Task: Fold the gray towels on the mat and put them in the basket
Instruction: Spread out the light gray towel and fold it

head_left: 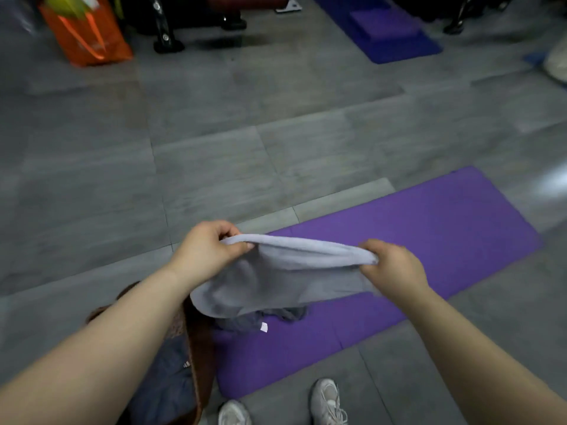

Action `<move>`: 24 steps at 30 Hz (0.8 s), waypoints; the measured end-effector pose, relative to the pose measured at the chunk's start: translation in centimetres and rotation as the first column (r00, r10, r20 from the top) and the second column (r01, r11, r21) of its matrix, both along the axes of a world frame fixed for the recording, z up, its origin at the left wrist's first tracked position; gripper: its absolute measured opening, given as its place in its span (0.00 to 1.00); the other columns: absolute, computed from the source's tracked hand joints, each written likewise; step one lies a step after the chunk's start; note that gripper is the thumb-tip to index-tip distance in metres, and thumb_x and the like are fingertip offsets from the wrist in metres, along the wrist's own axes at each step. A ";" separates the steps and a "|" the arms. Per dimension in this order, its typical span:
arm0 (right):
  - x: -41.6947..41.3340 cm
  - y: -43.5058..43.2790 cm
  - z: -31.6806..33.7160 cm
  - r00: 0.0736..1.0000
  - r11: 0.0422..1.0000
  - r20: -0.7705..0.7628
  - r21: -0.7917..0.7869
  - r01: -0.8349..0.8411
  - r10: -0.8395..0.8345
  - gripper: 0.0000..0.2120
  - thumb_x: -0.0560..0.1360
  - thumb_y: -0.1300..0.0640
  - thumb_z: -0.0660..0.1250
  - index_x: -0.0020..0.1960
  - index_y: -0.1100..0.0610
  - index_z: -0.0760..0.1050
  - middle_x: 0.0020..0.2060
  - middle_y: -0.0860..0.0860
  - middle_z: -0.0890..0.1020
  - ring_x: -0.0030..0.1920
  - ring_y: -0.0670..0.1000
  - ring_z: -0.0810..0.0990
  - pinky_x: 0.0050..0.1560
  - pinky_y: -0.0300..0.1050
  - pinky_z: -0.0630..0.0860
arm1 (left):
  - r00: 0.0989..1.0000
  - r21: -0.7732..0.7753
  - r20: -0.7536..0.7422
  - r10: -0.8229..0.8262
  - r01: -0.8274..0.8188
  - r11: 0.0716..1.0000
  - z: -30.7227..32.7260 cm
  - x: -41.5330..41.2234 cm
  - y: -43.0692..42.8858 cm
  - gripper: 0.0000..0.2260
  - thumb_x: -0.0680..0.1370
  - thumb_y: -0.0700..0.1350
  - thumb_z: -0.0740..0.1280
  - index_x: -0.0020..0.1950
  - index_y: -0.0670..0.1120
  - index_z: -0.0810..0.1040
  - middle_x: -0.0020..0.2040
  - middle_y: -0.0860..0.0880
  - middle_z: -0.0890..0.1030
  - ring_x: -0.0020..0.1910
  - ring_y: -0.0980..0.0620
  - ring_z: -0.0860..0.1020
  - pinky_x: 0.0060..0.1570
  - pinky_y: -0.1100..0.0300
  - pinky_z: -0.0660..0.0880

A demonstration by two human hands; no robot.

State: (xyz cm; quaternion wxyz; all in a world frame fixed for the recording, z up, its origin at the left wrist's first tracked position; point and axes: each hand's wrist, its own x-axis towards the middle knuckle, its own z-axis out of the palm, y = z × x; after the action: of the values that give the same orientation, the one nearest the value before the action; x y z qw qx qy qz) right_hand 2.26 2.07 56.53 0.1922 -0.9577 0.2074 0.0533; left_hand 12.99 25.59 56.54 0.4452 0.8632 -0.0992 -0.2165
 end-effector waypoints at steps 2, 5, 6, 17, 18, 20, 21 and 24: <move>-0.4 -1.7 4.2 0.999 0.991 -0.021 0.124 0.041 -0.039 0.10 0.68 0.52 0.61 0.43 0.55 0.77 0.39 0.56 0.81 0.46 0.59 0.78 0.38 0.42 0.66 | 0.999 -0.041 -0.018 -0.031 0.031 0.999 3.7 0.0 -1.7 0.12 0.71 0.41 0.71 0.29 0.48 0.72 0.26 0.52 0.73 0.24 0.60 0.70 0.22 0.72 0.63; -1.8 -4.2 9.1 0.992 0.977 -0.116 0.210 -0.028 0.053 0.04 0.67 0.55 0.63 0.35 0.53 0.70 0.32 0.50 0.74 0.42 0.57 0.74 0.39 0.42 0.67 | 0.996 -0.114 -0.046 -0.070 0.065 0.991 7.4 -0.4 -4.9 0.12 0.72 0.41 0.70 0.31 0.48 0.72 0.26 0.50 0.72 0.25 0.58 0.68 0.20 0.71 0.60; -2.4 -5.1 10.1 0.987 0.984 -0.140 0.170 -0.058 0.083 0.03 0.69 0.57 0.65 0.39 0.52 0.71 0.36 0.50 0.75 0.46 0.57 0.76 0.45 0.44 0.68 | 0.996 -0.125 -0.035 -0.086 0.081 0.989 8.4 -0.6 -6.1 0.12 0.72 0.42 0.70 0.31 0.48 0.72 0.23 0.53 0.72 0.22 0.61 0.67 0.19 0.71 0.60; -8.1 -23.1 11.6 0.999 0.999 0.043 -0.033 0.004 -0.003 0.20 0.76 0.65 0.57 0.67 0.58 0.69 0.64 0.56 0.75 0.64 0.57 0.72 0.57 0.46 0.68 | 0.985 -0.130 0.123 -0.117 0.133 0.983 12.8 -5.2 -23.2 0.13 0.70 0.39 0.72 0.29 0.48 0.71 0.19 0.56 0.72 0.20 0.64 0.68 0.22 0.75 0.61; -8.3 -24.6 11.6 0.999 1.000 0.031 -0.022 0.006 -0.005 0.22 0.76 0.64 0.56 0.69 0.57 0.66 0.67 0.55 0.72 0.66 0.56 0.70 0.60 0.46 0.67 | 0.987 -0.147 0.130 -0.094 0.113 0.983 12.9 -5.7 -24.7 0.13 0.70 0.39 0.72 0.29 0.48 0.71 0.23 0.56 0.72 0.20 0.65 0.68 0.23 0.75 0.61; -8.6 -28.1 12.2 1.000 0.999 0.026 -0.037 0.007 -0.006 0.22 0.77 0.63 0.56 0.71 0.56 0.64 0.68 0.55 0.71 0.66 0.57 0.70 0.61 0.46 0.67 | 0.989 -0.154 0.132 -0.069 0.089 0.984 13.0 -6.5 -27.8 0.13 0.70 0.40 0.72 0.30 0.49 0.71 0.28 0.52 0.71 0.20 0.64 0.67 0.23 0.75 0.61; -8.5 -29.7 12.6 1.000 0.999 0.029 -0.053 0.004 -0.003 0.21 0.76 0.63 0.57 0.69 0.57 0.66 0.66 0.56 0.73 0.65 0.58 0.71 0.59 0.47 0.68 | 0.989 -0.153 0.134 -0.062 0.083 0.985 13.0 -6.8 -29.0 0.13 0.70 0.40 0.72 0.30 0.49 0.71 0.28 0.51 0.71 0.21 0.64 0.67 0.23 0.74 0.61; -7.5 -33.7 13.7 0.998 0.994 0.044 -0.109 -0.030 0.035 0.15 0.74 0.65 0.59 0.59 0.61 0.75 0.55 0.62 0.80 0.57 0.62 0.76 0.52 0.51 0.71 | 0.990 -0.146 0.134 -0.036 0.056 0.988 12.7 -7.1 -31.8 0.13 0.70 0.41 0.72 0.30 0.49 0.72 0.26 0.53 0.72 0.21 0.64 0.67 0.24 0.74 0.61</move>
State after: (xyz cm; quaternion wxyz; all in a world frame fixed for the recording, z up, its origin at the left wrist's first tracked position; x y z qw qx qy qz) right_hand -5.19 -31.58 70.24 0.1439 -0.9709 0.1900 0.0233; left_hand 5.91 -6.22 69.24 0.4961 0.8371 -0.1642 -0.1615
